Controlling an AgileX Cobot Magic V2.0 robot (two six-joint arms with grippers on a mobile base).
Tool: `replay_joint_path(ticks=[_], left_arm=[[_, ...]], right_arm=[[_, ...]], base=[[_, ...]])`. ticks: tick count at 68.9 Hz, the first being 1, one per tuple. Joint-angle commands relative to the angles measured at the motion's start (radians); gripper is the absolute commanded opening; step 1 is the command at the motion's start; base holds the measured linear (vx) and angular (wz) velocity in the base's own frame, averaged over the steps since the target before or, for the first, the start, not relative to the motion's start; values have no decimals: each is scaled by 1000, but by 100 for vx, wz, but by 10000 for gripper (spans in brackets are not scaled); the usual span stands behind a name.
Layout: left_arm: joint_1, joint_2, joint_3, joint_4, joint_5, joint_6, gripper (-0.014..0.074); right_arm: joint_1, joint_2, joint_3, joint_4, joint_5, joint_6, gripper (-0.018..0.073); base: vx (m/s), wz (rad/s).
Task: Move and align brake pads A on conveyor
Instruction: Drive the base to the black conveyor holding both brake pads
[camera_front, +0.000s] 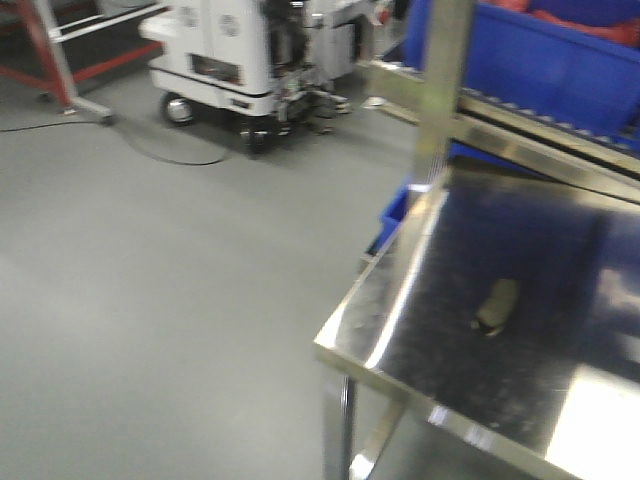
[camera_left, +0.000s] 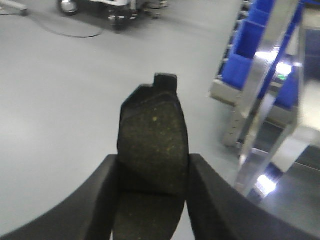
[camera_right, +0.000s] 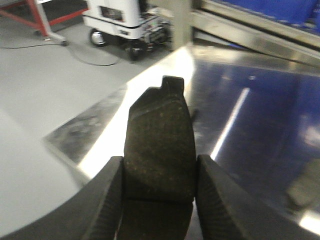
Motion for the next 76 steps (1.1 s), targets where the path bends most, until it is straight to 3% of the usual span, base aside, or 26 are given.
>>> replay_joint_path(ticks=[1, 76], left_arm=[[-4, 3, -29, -15, -95, -3, -6], [-4, 2, -29, -15, -87, -3, -6]], right_arm=[[0, 10, -32, -9, -88, -12, -11], [0, 10, -32, -10, -88, -12, -11]], base=[[-22, 79], [-17, 85]])
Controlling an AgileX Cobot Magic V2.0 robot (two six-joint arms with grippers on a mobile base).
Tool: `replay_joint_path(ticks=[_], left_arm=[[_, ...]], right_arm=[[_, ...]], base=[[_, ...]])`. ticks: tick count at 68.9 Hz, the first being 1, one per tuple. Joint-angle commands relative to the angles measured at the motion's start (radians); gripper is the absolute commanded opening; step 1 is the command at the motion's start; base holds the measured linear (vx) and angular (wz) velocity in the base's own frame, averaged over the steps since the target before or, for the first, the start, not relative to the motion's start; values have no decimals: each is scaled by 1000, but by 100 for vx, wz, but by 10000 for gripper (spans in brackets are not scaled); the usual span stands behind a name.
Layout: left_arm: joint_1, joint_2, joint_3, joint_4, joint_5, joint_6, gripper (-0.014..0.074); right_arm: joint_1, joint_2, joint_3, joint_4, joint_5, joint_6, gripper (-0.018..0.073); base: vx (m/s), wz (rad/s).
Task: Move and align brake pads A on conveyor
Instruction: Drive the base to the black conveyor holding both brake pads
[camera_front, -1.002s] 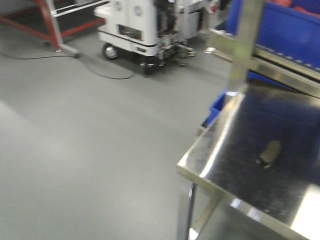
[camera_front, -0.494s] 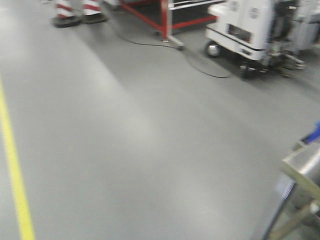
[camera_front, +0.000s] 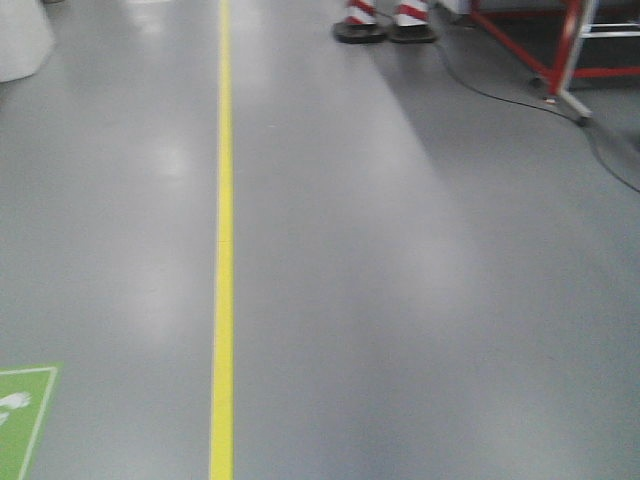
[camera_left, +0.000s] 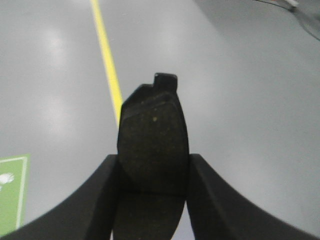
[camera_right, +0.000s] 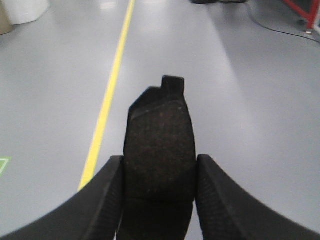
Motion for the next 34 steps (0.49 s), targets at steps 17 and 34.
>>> replay_joint_path(ticks=[17, 34], left_arm=[[-4, 2, -29, -16, -88, -3, -6], [-4, 2, -29, -16, -87, -3, -6]], right_arm=[[0, 10, -32, -10, -94, -12, -11], [0, 10, -32, -10, -94, -12, -11]], base=[[-4, 48], [5, 7]])
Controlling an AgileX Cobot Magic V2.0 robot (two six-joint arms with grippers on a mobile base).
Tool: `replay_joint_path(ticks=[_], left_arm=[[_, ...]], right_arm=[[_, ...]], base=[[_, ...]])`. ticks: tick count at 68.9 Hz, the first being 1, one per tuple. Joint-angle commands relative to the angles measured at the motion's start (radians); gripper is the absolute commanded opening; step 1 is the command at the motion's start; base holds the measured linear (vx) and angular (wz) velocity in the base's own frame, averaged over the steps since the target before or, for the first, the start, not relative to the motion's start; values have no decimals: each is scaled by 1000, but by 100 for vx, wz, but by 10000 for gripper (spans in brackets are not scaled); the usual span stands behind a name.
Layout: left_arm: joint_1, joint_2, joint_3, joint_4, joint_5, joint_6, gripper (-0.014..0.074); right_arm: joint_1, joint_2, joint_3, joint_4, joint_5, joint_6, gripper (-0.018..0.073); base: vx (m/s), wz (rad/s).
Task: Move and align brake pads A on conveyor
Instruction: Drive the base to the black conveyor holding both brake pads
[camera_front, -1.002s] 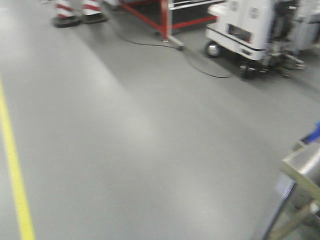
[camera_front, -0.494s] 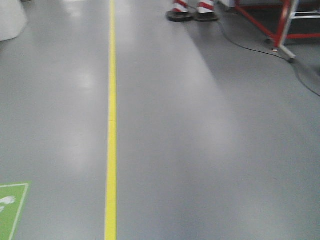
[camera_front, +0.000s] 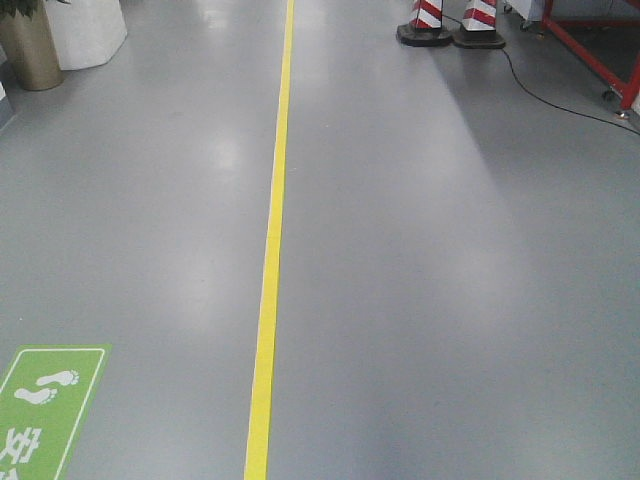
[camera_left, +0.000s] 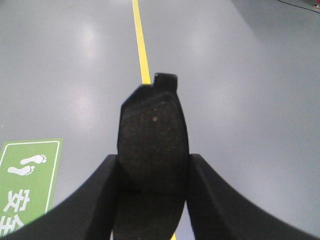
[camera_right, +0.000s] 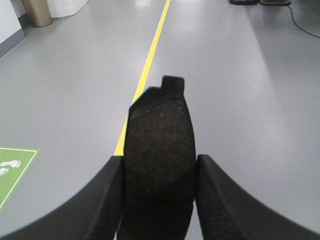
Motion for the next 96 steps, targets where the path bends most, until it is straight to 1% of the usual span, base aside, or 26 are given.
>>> replay_joint_path(ticks=[1, 21, 41, 67, 96], left_arm=[[-4, 3, -29, -16, -89, -3, -6], [-4, 3, -29, -16, -89, -3, -6], [-4, 3, -29, -16, -89, -3, -6], [-4, 3, -29, -16, -89, -3, -6], [-4, 3, -29, -16, -88, -3, -6]], right_arm=[[0, 10, -32, -10, -94, -12, -11], [0, 10, -32, -10, -94, -12, -11], [0, 10, -32, -10, -94, -12, -11], [0, 10, -32, -10, -94, -12, -11], [0, 10, -32, -10, -94, -12, -11]], base=[[10, 1], [18, 4], [35, -2], [51, -1], [63, 6]])
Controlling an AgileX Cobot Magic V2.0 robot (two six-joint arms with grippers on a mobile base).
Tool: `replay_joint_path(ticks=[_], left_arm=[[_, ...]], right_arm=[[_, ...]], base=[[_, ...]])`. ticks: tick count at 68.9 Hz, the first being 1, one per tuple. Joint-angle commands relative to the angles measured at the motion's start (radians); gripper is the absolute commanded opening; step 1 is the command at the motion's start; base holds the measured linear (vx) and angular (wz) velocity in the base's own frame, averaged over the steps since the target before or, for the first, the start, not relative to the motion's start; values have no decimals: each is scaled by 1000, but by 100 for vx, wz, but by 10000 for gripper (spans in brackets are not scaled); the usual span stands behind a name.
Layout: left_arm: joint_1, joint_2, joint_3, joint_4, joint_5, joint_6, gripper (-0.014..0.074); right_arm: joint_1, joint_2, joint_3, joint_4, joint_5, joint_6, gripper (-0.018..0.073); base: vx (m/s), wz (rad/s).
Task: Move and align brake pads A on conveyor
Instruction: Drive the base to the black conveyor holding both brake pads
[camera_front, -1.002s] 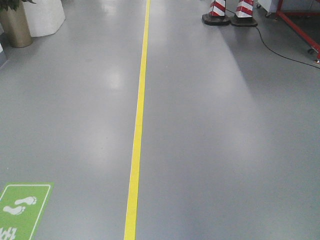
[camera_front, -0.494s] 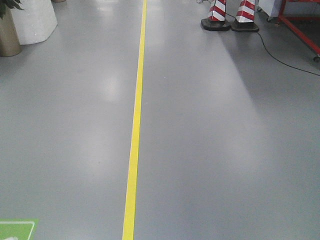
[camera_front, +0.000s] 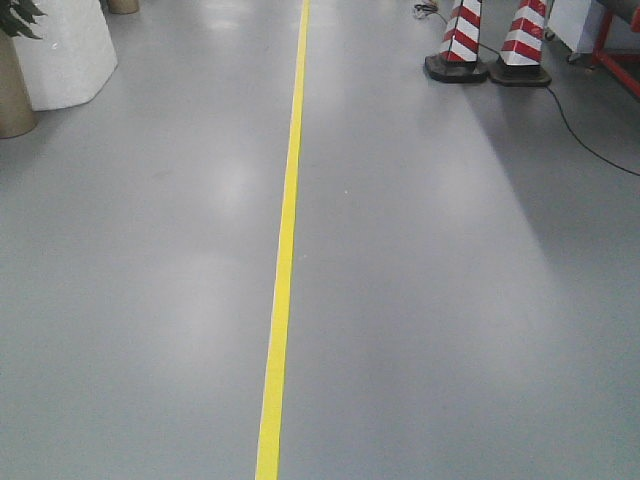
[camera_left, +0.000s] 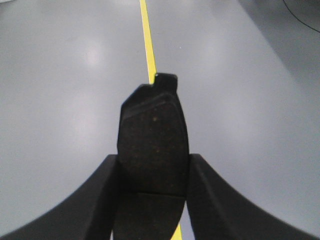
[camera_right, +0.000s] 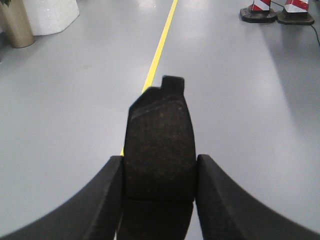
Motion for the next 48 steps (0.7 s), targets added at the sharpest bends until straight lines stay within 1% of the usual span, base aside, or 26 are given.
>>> replay_joint_path(ticks=[1, 48], left_arm=[[-4, 3, -29, -16, -88, -3, -6], [-4, 4, -29, -16, -87, -3, -6]], right_arm=[[0, 10, -32, -10, -95, -12, -11], [0, 10, -32, -10, -95, -13, -11]], base=[[65, 3], [65, -3]])
